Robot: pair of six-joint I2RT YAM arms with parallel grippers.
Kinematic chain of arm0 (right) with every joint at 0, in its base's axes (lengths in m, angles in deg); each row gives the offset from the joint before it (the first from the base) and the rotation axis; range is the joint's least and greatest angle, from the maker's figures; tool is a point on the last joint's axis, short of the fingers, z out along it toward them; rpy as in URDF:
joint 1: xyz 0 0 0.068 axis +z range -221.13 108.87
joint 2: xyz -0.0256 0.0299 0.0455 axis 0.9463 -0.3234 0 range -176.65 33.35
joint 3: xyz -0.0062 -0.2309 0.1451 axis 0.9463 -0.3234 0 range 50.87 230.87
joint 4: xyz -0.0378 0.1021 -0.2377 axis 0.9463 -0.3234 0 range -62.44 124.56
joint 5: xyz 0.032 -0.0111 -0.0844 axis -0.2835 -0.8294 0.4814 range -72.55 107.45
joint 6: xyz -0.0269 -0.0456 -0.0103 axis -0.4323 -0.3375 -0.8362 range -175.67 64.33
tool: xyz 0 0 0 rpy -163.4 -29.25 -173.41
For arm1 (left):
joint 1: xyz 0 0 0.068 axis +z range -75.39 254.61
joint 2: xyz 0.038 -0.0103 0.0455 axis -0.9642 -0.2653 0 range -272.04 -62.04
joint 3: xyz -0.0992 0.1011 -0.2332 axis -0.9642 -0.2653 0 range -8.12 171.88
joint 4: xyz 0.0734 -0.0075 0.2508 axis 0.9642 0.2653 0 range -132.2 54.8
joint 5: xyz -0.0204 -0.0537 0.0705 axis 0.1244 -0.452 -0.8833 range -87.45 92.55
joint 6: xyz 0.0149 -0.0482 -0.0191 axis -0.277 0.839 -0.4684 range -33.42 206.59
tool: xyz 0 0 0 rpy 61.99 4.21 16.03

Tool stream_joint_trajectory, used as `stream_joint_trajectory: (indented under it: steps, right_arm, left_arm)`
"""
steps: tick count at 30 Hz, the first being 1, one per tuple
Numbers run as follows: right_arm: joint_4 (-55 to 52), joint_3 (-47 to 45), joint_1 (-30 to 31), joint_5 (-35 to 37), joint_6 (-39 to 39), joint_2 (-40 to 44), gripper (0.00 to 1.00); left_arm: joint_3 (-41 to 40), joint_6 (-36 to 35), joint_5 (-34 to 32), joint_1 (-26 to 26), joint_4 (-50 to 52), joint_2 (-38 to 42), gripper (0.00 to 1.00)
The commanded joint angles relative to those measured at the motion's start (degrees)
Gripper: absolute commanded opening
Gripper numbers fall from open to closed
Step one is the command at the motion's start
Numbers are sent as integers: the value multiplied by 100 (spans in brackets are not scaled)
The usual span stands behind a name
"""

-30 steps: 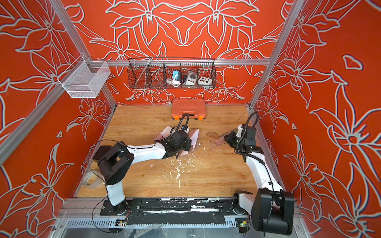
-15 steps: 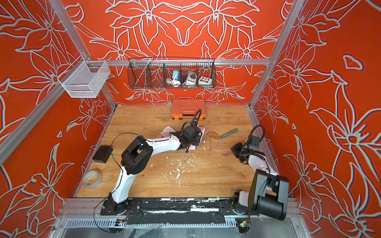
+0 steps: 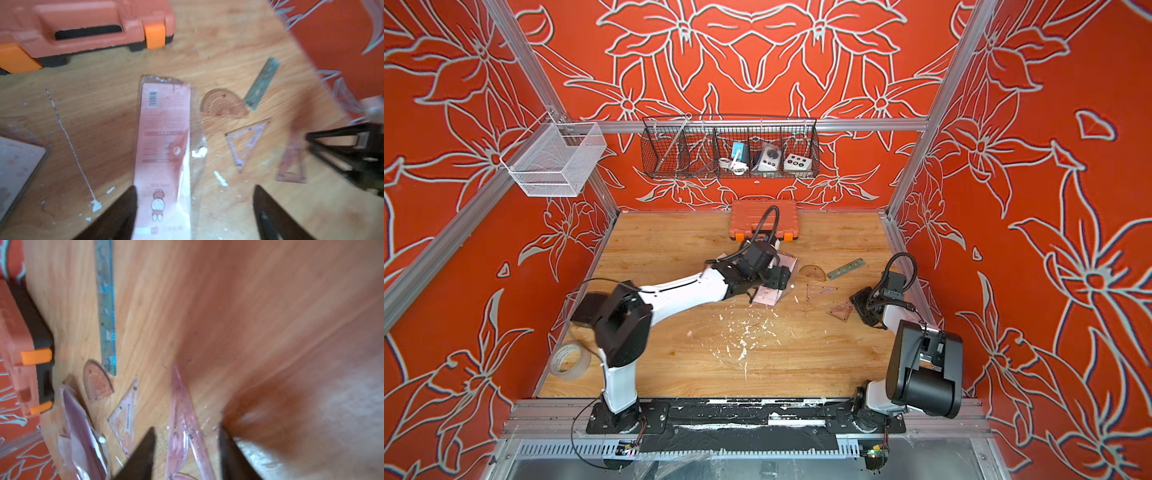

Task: Open the ruler set and take out the ruler
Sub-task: Place the ruler at the center of the board, then adjust the ruler set bag at the center of the board.

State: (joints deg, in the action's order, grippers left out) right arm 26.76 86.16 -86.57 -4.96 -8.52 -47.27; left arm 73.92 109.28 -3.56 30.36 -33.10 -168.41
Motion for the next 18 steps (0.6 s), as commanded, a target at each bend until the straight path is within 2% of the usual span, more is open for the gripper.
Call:
stream_joint_trajectory:
  steps: [1, 3, 5, 7, 10, 11, 13, 15, 18]
  right_arm:
    - [-186, 264, -5, 177, -16, 334, 59]
    - [-246, 375, 44, 16, -69, 568, 61]
    - [-41, 462, 310, -235, -291, 817, 61]
    - [-37, 720, 858, -413, -507, 896, 59]
    - [65, 1357, 2139, -926, -934, 461, 58]
    - [70, 1625, 2570, -1109, -992, 184, 57]
    - [129, 2080, 3345, -1254, -1081, -357, 55]
    - [150, 2529, 4005, -1027, -1139, -925, 54]
    - [313, 3104, 4583, -701, -1028, -1701, 55]
  left_arm:
    - [-690, 180, -16, 264, -303, 991, 100]
    - [-1421, 449, -258, 536, -617, 1599, 100]
    - [-2043, 682, -39, 987, -733, 2059, 100]
    - [-2590, 764, 115, 1512, -653, 2417, 99]
    - [-3191, 639, 773, 2493, -594, 2564, 86]
    - [-3252, 577, 1013, 2813, -518, 2489, 82]
    - [-3240, 298, 1313, 3227, -371, 2222, 81]
    - [-3009, -3, 1229, 3386, -125, 1810, 82]
    - [-2601, -452, 1083, 3413, 48, 1328, 84]
